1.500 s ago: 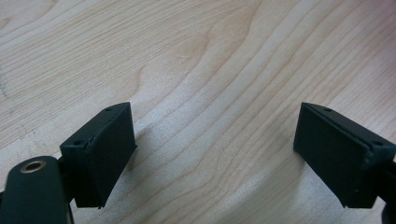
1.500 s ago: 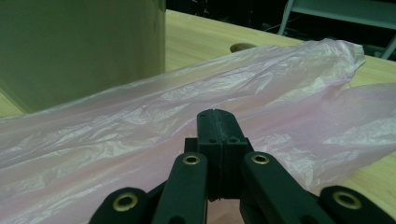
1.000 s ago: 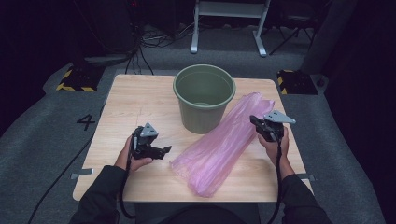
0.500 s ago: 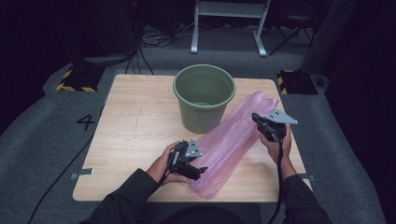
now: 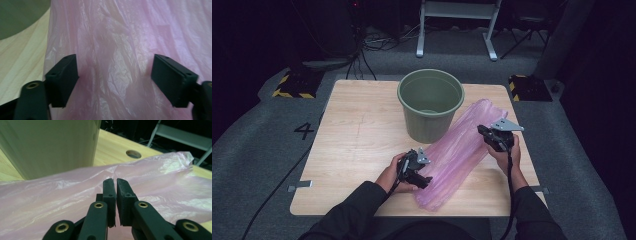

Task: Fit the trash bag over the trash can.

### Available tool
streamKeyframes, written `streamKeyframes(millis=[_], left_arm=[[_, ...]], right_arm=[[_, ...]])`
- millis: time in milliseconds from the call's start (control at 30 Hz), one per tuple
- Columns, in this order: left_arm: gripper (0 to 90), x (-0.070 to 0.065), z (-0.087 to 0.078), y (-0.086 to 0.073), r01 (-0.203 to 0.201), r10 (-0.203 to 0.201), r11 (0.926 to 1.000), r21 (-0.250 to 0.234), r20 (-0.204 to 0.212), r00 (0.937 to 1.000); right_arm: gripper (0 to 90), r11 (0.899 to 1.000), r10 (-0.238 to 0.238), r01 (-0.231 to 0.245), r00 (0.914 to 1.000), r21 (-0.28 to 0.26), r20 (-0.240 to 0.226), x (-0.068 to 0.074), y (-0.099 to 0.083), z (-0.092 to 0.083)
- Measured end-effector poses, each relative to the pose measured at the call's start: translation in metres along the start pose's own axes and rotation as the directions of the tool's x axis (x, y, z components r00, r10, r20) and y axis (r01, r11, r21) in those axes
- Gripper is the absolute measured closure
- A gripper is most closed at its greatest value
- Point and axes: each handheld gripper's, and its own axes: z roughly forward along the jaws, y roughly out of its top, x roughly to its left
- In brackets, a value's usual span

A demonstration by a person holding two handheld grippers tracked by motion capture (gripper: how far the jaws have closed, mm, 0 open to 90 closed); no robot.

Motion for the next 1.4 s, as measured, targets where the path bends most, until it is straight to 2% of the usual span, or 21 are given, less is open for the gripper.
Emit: streamKeyframes(millis=[67,133,167,200,233,267,300,333,367,500,600,667,733,767,867,933,1000,1033,1133,1200,1400], left_arm=[[25.7,0.001,0.000,-0.001,0.006,-0.006,1.0000,-0.005,0.019,0.9998],[33.0,0.002,-0.001,-0.002,0.008,-0.007,0.9999,-0.015,0.037,0.9993],[44.0,0.003,-0.002,-0.002,0.002,-0.001,0.9997,-0.022,0.034,0.9994],[44.0,0.003,-0.003,-0.003,0.003,-0.002,0.9998,-0.022,0.035,0.9994],[51.8,0.005,-0.004,-0.003,0.007,-0.006,0.9995,-0.030,0.028,0.9996],[55.6,0.005,-0.004,-0.003,0.007,-0.006,0.9995,-0.030,0.028,0.9996],[59.9,0.006,-0.005,-0.004,0.005,-0.004,0.9996,-0.028,0.027,0.9996],[62.3,0.006,-0.005,-0.004,0.005,-0.004,0.9996,-0.028,0.027,0.9996],[62.3,0.007,-0.006,-0.005,0.002,-0.001,0.9997,-0.026,0.028,0.9996],[73.0,0.008,-0.008,-0.006,-0.040,0.040,0.9990,-0.019,0.019,0.9990],[75.7,0.011,-0.010,-0.008,-0.055,0.055,0.9984,-0.014,0.016,0.9984],[77.2,0.013,-0.011,-0.009,-0.056,0.056,0.9983,-0.015,0.012,0.9984],[78.5,0.016,-0.012,-0.011,-0.057,0.057,0.9983,-0.014,0.008,0.9984],[78.6,0.017,-0.012,-0.012,-0.051,0.051,0.9984,-0.023,0.007,0.9987],[79.7,0.021,-0.013,-0.014,-0.045,0.045,0.9987,-0.025,0.002,0.9990],[80.4,0.024,-0.014,-0.015,-0.058,0.058,0.9981,-0.021,-0.004,0.9983],[81.7,0.026,-0.014,-0.016,-0.056,0.056,0.9981,-0.027,0.001,0.9984],[81.9,0.027,-0.014,-0.016,-0.053,0.053,0.9982,-0.029,0.002,0.9986],[82.3,0.030,-0.015,-0.016,-0.061,0.061,0.9978,-0.024,-0.005,0.9981],[82.3,0.032,-0.014,-0.017,-0.065,0.065,0.9974,-0.029,-0.008,0.9978],[82.1,0.042,-0.014,-0.019,-0.040,0.039,0.9980,-0.049,-0.012,0.9992]], right_arm=[[84.6,1.000,0.010,-0.010,1.0000,0.017,0.001,-0.003,-0.004,0.003],[79.0,0.999,0.022,-0.022,0.9998,0.037,-0.001,-0.005,-0.007,0.005],[70.7,0.998,0.036,-0.036,0.9994,0.052,-0.001,-0.007,-0.009,0.006],[70.7,0.998,0.036,-0.036,0.9994,0.052,-0.001,-0.007,-0.009,0.006],[58.8,0.997,0.046,-0.045,0.9990,0.069,-0.003,-0.008,-0.010,0.007],[58.8,0.997,0.046,-0.045,0.9990,0.069,-0.003,-0.008,-0.010,0.007],[46.1,0.994,0.064,-0.064,0.9979,0.092,0.006,-0.010,-0.012,0.008],[46.1,0.994,0.064,-0.064,0.9979,0.092,0.006,-0.010,-0.012,0.008],[41.1,0.992,0.073,-0.073,0.9973,0.100,0.009,-0.011,-0.013,0.008],[21.6,0.979,0.152,-0.157,0.9872,0.129,0.048,-0.025,-0.022,0.012],[18.9,0.970,0.177,-0.185,0.9820,0.157,0.067,-0.031,-0.028,0.017],[16.9,0.955,0.214,-0.222,0.9748,0.194,0.064,-0.034,-0.030,0.023],[16.7,0.941,0.262,-0.264,0.9643,0.213,0.036,-0.039,-0.032,0.030],[16.8,0.934,0.277,-0.279,0.9600,0.222,0.041,-0.041,-0.033,0.033],[16.8,0.933,0.258,-0.266,0.9640,0.241,0.063,-0.040,-0.035,0.040],[17.1,0.931,0.237,-0.249,0.9685,0.267,0.077,-0.039,-0.036,0.045],[20.1,0.927,0.217,-0.238,0.9707,0.291,0.103,-0.037,-0.039,0.050],[21.9,0.929,0.209,-0.232,0.9720,0.289,0.108,-0.036,-0.039,0.051],[38.1,0.934,0.211,-0.231,0.9721,0.273,0.102,-0.035,-0.037,0.051],[48.2,0.940,0.198,-0.212,0.9770,0.269,0.078,-0.035,-0.037,0.051],[75.1,0.948,0.175,-0.175,0.9843,0.267,0.021,-0.032,-0.034,0.052]])
